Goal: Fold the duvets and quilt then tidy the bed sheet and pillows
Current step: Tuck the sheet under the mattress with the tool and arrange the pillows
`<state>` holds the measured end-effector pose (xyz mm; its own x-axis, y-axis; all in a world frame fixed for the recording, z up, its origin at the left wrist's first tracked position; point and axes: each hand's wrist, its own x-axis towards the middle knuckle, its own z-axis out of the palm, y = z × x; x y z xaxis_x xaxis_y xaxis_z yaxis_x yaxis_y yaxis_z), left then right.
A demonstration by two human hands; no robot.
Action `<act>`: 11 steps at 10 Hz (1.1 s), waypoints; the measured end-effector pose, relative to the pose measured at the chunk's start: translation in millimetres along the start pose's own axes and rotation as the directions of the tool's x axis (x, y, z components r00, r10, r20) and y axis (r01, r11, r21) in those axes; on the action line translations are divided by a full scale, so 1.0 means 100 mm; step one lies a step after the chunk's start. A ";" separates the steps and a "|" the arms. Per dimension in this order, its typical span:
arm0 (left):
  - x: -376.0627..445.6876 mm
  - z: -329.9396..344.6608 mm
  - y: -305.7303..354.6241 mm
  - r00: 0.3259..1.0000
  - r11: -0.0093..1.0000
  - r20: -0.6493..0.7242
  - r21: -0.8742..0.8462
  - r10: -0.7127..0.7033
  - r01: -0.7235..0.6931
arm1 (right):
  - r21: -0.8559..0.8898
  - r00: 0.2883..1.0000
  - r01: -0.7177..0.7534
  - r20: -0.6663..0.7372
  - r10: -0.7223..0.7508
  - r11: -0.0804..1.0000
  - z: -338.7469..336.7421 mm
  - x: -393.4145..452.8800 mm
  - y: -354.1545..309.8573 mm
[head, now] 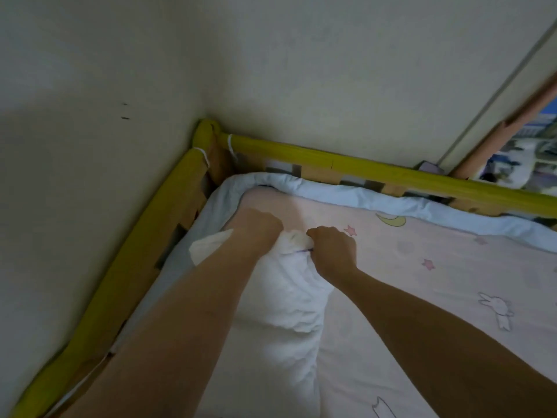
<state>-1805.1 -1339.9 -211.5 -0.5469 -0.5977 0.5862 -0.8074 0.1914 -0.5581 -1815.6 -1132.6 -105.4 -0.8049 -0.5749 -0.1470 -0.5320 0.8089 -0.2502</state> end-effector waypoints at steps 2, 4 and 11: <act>0.32 -0.54 -0.05 0.546 0.399 0.159 -0.846 0.823 -0.355 | -0.044 0.997 -0.077 0.005 0.077 0.996 0.39 0.72 0.21; -0.05 -0.13 -0.02 0.633 0.405 -0.003 -0.766 0.774 -0.500 | 0.066 0.996 -0.081 -0.040 0.084 0.995 0.91 0.61 0.20; -1.77 -1.82 0.71 0.182 -0.226 -0.410 -0.762 0.894 -0.606 | 0.176 0.712 -0.679 -0.080 0.697 0.713 1.34 -1.06 2.16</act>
<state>-1805.7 -1078.8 -247.5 -0.9119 0.3816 -0.1511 0.3456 0.9125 0.2187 -1809.3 -913.6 -272.1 -0.9654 0.1645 -0.2025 0.2129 0.9454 -0.2467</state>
